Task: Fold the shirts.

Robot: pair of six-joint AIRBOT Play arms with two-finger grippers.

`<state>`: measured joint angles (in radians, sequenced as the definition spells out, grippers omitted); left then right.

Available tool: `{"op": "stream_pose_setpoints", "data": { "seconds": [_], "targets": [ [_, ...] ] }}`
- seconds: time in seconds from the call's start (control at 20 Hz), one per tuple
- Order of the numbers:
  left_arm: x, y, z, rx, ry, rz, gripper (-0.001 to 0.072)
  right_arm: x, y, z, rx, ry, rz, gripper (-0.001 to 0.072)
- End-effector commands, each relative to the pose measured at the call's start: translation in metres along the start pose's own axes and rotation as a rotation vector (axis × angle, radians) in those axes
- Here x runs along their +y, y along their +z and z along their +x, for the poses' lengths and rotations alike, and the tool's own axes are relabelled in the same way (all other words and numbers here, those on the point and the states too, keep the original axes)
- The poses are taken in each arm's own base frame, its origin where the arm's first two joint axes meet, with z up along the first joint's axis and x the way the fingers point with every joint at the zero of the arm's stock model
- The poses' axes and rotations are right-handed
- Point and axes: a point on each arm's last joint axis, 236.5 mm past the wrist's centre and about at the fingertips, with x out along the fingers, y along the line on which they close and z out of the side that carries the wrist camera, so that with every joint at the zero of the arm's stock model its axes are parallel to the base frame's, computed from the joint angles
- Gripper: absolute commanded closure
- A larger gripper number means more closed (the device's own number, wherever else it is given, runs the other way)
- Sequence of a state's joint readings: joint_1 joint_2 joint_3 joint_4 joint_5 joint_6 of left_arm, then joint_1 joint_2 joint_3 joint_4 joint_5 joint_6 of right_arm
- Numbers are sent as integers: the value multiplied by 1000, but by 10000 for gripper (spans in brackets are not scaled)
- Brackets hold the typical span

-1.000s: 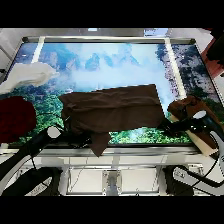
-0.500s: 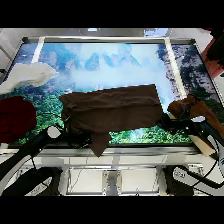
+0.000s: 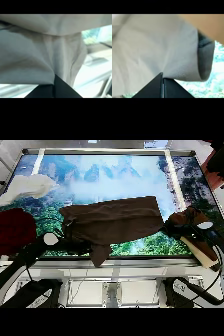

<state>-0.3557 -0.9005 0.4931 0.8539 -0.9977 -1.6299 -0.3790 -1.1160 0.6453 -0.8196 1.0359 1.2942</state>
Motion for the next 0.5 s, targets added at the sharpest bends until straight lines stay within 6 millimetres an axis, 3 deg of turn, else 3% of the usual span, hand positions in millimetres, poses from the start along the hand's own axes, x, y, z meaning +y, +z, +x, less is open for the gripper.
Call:
{"op": "stream_pose_setpoints", "data": {
  "seconds": [0.0, 0.1, 0.2, 0.35, 0.45],
  "targets": [
    [-23, -8, -30, -7, -22, 106, 698, 17, -12, -37, 44, -37, -161, 688],
    [-27, -11, -49, -46, -5, 147, 699, 12, -26, -51, 71, -90, -216, 688],
    [-14, -10, -69, -99, 82, 153, 699, 9, -36, -61, 90, -121, -249, 688],
    [0, -4, -90, -158, 179, 161, 700, 24, -48, -65, 105, -97, -293, 689],
    [3, 8, -96, -192, 217, 181, 701, 39, -60, -56, 137, -90, -368, 689]
  ]
}}
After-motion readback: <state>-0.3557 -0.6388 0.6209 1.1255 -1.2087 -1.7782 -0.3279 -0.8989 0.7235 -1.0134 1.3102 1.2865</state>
